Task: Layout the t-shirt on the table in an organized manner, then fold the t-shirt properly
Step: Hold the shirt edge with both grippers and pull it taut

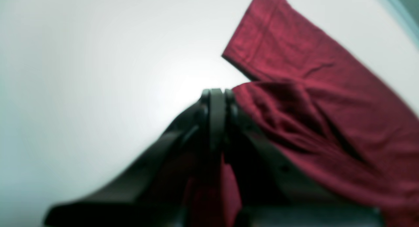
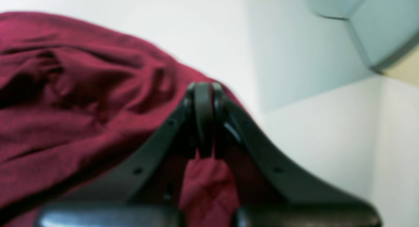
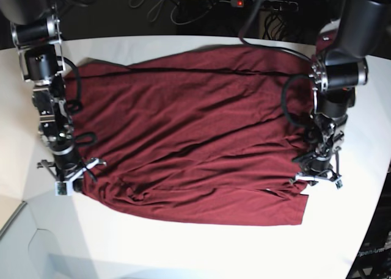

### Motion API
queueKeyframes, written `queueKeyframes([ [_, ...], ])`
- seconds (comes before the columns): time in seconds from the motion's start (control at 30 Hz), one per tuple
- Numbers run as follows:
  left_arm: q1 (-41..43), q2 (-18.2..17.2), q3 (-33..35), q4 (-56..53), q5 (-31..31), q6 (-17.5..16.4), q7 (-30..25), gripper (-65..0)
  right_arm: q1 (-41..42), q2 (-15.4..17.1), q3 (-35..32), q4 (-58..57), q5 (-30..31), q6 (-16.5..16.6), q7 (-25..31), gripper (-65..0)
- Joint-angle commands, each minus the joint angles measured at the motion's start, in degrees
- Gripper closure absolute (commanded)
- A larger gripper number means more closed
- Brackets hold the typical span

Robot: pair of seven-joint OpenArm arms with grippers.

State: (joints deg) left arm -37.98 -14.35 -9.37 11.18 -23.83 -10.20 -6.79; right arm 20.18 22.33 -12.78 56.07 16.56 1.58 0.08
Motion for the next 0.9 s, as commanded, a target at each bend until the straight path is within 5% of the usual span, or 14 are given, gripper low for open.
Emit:
queueKeyframes([
  [0.0, -2.2, -1.1, 0.6, 0.7, 0.8, 0.0, -2.5, -0.2, 0.5, 0.5, 1.0, 2.6, 0.1, -0.3, 1.1, -1.1],
  [0.3, -8.5, -2.7, 1.2, 0.8, 3.9, -0.6, -2.0, -0.2, -6.4, 1.4, 6.0, 9.4, 0.1, -0.2, -0.6, -1.1],
  [0.57, -3.2, -0.5, 11.1, 16.5, 3.9, -0.7, 19.6, -0.2, -7.9, 1.5, 8.7, 9.6, 0.1, -0.2, -0.6, -1.1],
  [0.73, 3.8, -0.6, 15.7, 28.9, 4.1, -0.7, 24.4, -0.2, -7.9, 1.5, 9.5, 9.6, 0.1, -0.2, -0.6, -1.1],
  [0.87, 4.1, -0.9, 19.2, 24.9, 5.4, -0.7, 24.1, -0.2, -8.0, 1.5, 9.6, 9.6, 0.1, -0.2, -0.6, -1.1],
])
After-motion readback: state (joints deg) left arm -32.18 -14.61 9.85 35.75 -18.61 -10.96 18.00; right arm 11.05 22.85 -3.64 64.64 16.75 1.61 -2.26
